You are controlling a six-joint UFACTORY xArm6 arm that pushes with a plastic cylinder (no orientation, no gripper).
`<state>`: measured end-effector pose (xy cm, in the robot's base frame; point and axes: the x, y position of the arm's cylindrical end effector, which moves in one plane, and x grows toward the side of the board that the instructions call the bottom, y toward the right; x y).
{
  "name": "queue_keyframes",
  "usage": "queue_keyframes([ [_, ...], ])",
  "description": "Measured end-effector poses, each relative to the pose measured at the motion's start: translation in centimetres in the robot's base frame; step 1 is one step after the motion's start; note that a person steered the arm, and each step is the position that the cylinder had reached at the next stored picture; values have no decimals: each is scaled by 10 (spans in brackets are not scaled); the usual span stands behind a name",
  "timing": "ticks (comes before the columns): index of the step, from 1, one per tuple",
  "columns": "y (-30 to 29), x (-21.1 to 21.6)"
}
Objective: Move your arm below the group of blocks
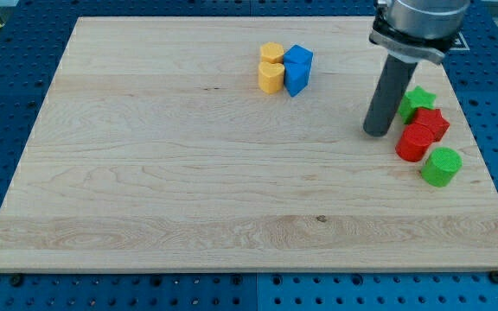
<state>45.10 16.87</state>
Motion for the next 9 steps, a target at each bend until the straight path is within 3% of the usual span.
queue_keyframes([
  [2,23,30],
  [4,-16,34],
  [7,-9,102],
  [9,-88,33],
])
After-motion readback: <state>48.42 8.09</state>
